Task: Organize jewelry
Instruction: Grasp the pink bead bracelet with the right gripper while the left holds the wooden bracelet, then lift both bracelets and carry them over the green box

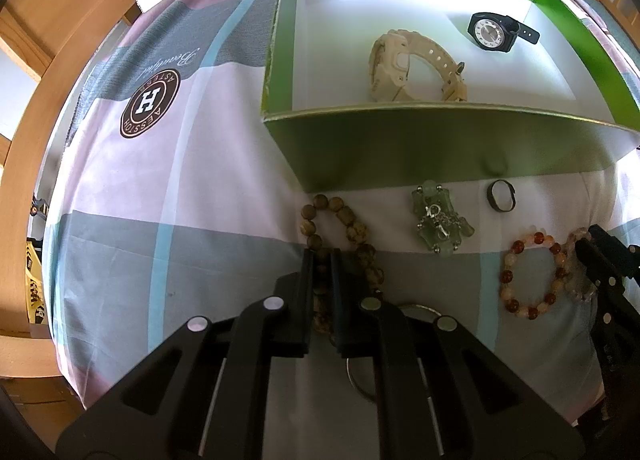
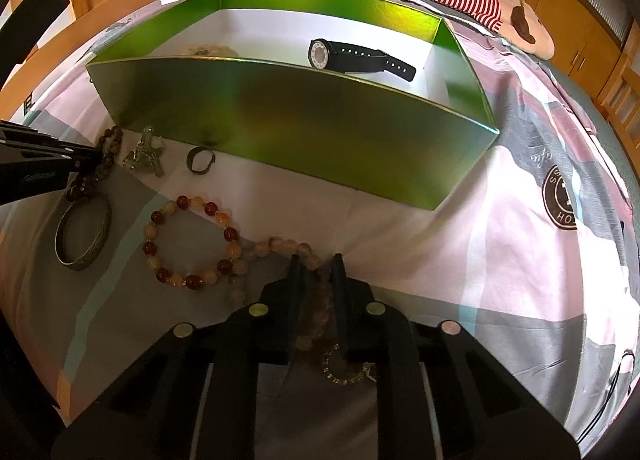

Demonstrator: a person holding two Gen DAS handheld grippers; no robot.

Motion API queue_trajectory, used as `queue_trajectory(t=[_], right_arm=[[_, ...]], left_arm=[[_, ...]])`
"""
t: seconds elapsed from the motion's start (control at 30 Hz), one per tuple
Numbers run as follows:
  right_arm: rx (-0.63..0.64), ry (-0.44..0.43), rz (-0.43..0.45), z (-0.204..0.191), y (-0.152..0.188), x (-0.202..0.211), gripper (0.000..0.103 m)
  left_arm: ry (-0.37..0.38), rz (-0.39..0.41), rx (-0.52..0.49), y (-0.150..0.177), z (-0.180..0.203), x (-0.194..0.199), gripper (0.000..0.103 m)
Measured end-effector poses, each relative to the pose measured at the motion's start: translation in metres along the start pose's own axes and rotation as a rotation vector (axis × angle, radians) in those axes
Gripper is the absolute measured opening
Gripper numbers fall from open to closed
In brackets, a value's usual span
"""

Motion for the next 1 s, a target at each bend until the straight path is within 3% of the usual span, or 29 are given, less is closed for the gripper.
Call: queue_trajectory(t=[0.27,0.43,0.63,1.0], right_arm=[[-0.007,0.008,0.006,0.0,0.0,0.001,0.016],[-0.039,-0.006,0.021,0.003,-0.008,0.012,0.01],[-0.058,-0.063,0.124,-0.001,-0.026,0.042,0.009],[-0.061,-0.099,0.183,-0.007,-0.036,0.065,0.008]], left_arm=[[0.02,0.004,0.012,-0.001,0.001,0.006,0.008],[0.044,0.037,0.01,-0.002,0.002,0.021,0.008],[0.107,0.125,-0.01,-0.006,0.013,0.054,0.008],[0.153,0.255,-0.028,-0.017,0.018,0.091,0.008]])
Point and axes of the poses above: each gripper's, at about its wrist camera, not at the fingertips, and x roughly against the way its jaws point, z to its right, y to its underside, the point moved 8 cm from there along -x, roughly the way its jaws point, and after that the axes turned 7 degrees about -x, right-handed, at the moved point
